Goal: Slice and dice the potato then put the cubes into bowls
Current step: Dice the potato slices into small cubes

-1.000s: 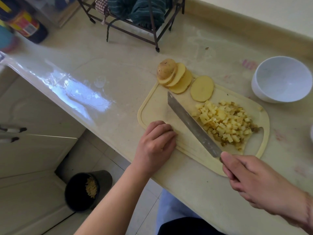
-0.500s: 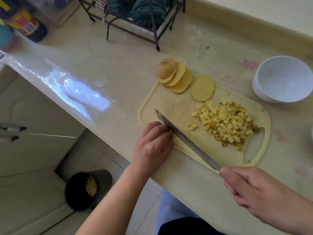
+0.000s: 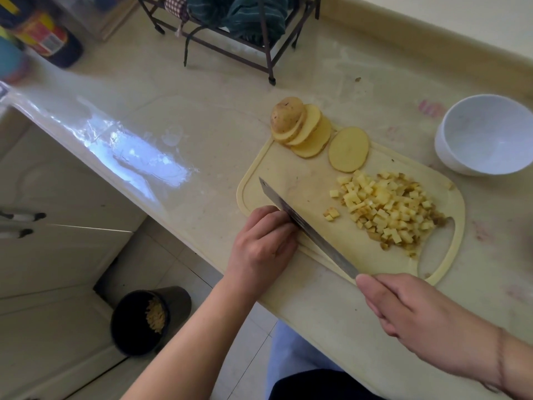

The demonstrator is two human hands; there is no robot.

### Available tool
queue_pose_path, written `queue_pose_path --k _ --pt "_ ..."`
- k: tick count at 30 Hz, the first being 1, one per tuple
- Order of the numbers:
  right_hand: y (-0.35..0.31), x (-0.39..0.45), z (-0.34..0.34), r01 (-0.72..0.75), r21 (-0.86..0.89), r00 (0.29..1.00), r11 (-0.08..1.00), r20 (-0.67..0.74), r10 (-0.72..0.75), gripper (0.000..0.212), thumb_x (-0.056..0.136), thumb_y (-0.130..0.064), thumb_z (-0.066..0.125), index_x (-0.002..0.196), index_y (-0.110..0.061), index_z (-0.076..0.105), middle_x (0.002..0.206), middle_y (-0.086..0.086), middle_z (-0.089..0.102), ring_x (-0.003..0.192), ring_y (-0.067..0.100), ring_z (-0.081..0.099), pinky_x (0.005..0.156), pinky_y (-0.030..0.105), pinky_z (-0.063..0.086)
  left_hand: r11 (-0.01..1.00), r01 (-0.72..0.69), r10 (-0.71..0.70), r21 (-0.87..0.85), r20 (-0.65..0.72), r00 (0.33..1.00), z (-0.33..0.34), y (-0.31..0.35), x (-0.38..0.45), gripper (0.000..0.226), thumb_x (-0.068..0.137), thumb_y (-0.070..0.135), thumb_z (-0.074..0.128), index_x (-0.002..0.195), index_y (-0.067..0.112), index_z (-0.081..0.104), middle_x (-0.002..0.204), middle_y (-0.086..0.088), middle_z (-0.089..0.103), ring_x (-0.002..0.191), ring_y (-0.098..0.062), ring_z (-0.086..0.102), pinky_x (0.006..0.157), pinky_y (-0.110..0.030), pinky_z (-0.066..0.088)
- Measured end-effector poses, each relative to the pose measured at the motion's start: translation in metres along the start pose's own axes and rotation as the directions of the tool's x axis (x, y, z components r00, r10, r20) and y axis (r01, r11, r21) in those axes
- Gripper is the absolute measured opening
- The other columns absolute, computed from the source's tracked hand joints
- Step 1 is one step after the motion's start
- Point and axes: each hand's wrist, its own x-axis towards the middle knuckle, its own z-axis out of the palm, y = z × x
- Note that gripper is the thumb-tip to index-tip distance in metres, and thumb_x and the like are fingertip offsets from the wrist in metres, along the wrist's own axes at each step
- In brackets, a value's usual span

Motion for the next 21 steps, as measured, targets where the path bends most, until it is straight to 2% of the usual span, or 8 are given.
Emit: queue_pose_path --k 3,6,8,10,12,17,19,21 --pt "-0.006 0.007 0.002 0.003 0.027 1.000 1.000 -0.005 -0.003 0.057 0.082 -0.065 0.035 0.062 -0.012 0.041 0.047 -0.006 0.035 0.042 0.005 0.032 0.044 0.017 0.029 1.000 -0.003 0.003 -0.002 0.004 1.000 -0.001 0.001 0.000 0.009 0.085 -0.008 0.073 0.089 -0.002 0.077 0.101 -0.013 0.074 0.096 -0.030 0.066 0.087 -0.031 0.054" --pt "-0.005 0.005 -0.004 -0.058 0.102 0.998 0.993 -0.005 0.058 0.053 0.085 -0.059 0.039 0.064 -0.010 0.042 0.045 -0.007 0.032 0.036 0.005 0.027 0.036 0.012 0.026 1.000 -0.015 0.015 0.010 0.008 1.000 -0.002 0.000 0.000 0.006 0.086 -0.007 0.073 0.087 -0.003 0.077 0.097 -0.013 0.073 0.094 -0.032 0.066 0.084 -0.034 0.055" --pt "-0.002 0.000 -0.010 -0.106 0.160 0.994 0.981 -0.008 0.109 0.061 0.083 -0.065 0.040 0.067 -0.007 0.041 0.049 -0.005 0.029 0.036 0.006 0.023 0.035 0.011 0.023 1.000 -0.017 0.017 0.025 0.007 1.000 -0.002 0.000 0.000 0.004 0.085 -0.007 0.074 0.085 -0.003 0.076 0.093 -0.014 0.071 0.093 -0.031 0.064 0.082 -0.035 0.054" --pt "0.002 -0.003 -0.016 -0.151 0.203 0.987 0.967 -0.017 0.158 0.072 0.079 -0.077 0.039 0.068 -0.006 0.040 0.052 0.000 0.029 0.038 0.010 0.021 0.033 0.016 0.021 1.000 -0.012 0.012 0.029 0.003 1.000 -0.002 0.000 -0.001 0.004 0.085 -0.007 0.075 0.085 -0.003 0.075 0.091 -0.014 0.070 0.092 -0.030 0.063 0.081 -0.035 0.054" --pt "0.006 -0.006 -0.017 -0.182 0.219 0.982 0.959 -0.016 0.190 0.072 0.077 -0.078 0.037 0.068 -0.006 0.039 0.054 0.004 0.029 0.040 0.014 0.020 0.037 0.014 0.020 0.999 -0.006 0.006 0.033 -0.002 1.000 -0.001 0.001 -0.001 0.003 0.085 -0.006 0.075 0.085 -0.004 0.076 0.091 -0.015 0.069 0.092 -0.031 0.063 0.081 -0.036 0.054" --pt "-0.002 -0.012 -0.012 -0.124 0.216 0.992 0.968 0.034 0.120 0.064 0.081 -0.071 0.041 0.065 -0.008 0.043 0.050 -0.001 0.032 0.037 0.008 0.024 0.034 0.013 0.024 0.997 0.063 -0.059 0.035 -0.107 0.993 -0.008 0.005 -0.005 0.009 0.089 -0.001 0.069 0.083 -0.003 0.075 0.089 -0.016 0.069 0.093 -0.028 0.061 0.087 -0.031 0.053" --pt "-0.007 -0.015 -0.010 -0.105 0.199 0.994 0.974 0.057 0.095 0.054 0.079 -0.062 0.042 0.064 -0.010 0.043 0.048 -0.004 0.033 0.037 0.005 0.026 0.035 0.012 0.024 0.992 0.117 -0.108 0.049 -0.150 0.983 -0.012 0.004 -0.008 0.004 0.084 -0.004 0.072 0.081 -0.003 0.074 0.088 -0.015 0.068 0.092 -0.027 0.061 0.085 -0.032 0.053" --pt "-0.010 -0.018 -0.007 -0.082 0.171 0.994 0.982 0.079 0.070 0.052 0.078 -0.061 0.043 0.062 -0.011 0.043 0.046 -0.005 0.035 0.037 0.004 0.028 0.037 0.012 0.026 0.989 0.134 -0.124 0.063 -0.149 0.981 -0.013 0.003 -0.012 0.003 0.080 -0.006 0.074 0.079 -0.002 0.075 0.088 -0.015 0.068 0.091 -0.029 0.061 0.082 -0.035 0.053"
